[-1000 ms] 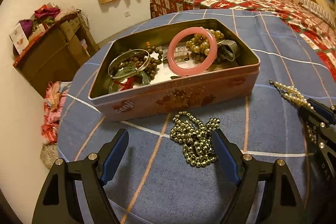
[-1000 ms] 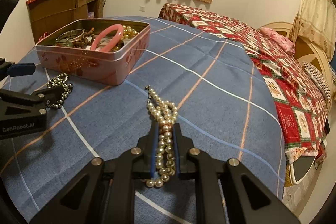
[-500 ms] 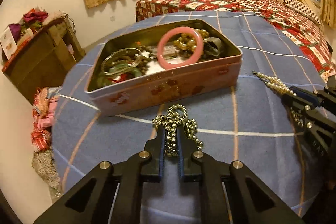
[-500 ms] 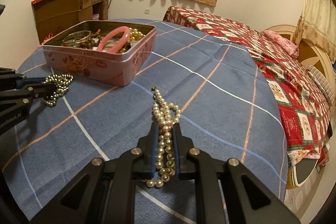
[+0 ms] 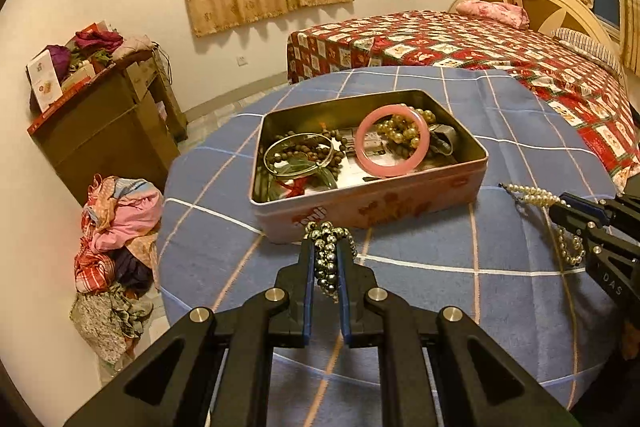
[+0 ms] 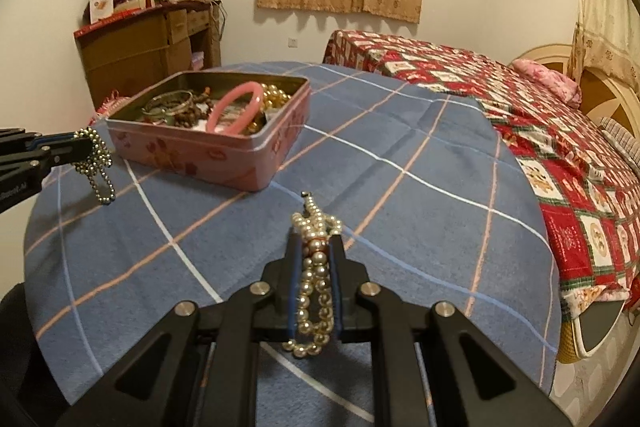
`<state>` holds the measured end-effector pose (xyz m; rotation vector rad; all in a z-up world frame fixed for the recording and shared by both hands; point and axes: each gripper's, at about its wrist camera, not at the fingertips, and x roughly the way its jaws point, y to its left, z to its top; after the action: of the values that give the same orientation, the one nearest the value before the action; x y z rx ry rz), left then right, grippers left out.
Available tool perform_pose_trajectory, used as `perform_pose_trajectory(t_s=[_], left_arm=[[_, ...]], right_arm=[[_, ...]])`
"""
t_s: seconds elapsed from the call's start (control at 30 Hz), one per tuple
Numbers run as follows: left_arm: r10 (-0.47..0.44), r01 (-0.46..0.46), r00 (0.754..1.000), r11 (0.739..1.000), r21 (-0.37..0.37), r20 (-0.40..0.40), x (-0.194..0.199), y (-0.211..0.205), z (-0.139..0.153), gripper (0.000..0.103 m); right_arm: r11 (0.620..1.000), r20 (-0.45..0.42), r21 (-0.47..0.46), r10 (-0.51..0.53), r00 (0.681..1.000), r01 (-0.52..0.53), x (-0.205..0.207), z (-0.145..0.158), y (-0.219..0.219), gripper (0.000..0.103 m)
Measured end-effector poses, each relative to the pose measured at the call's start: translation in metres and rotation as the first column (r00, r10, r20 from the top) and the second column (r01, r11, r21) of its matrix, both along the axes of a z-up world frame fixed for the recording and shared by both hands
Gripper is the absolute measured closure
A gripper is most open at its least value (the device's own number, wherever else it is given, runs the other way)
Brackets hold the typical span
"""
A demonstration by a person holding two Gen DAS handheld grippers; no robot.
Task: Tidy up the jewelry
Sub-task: 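Carry the pearl strand and silver chain over the tin and open both tools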
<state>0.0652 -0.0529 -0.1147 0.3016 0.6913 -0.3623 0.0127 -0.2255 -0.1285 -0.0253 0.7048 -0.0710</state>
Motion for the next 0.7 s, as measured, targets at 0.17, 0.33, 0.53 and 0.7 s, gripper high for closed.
perform_pose_trajectory(t_s=[0.17,0.33,0.53,0.7], left_arm=[[0.005,-0.005,1.000,1.000,0.001,0.020,-0.002,0.002,0.003,0.094],[0.016,-0.016,0.999,1.000,-0.010,0.035,-0.001,0.006,0.009,0.094],[0.025,-0.024,0.998,1.000,-0.016,0.053,-0.002,0.008,0.014,0.094],[0.018,-0.017,0.999,1.000,-0.015,0.049,-0.004,0.006,0.013,0.094]], right_arm=[[1.000,0.008,0.006,0.008,1.000,-0.008,-0.002,0.003,0.003,0.088],[1.000,0.019,-0.002,0.012,1.000,-0.012,-0.005,0.007,0.007,0.088],[0.999,0.053,-0.052,0.017,0.998,-0.014,-0.008,0.016,0.014,0.089],[0.998,0.060,-0.068,0.017,0.998,-0.013,-0.007,0.019,0.015,0.089]])
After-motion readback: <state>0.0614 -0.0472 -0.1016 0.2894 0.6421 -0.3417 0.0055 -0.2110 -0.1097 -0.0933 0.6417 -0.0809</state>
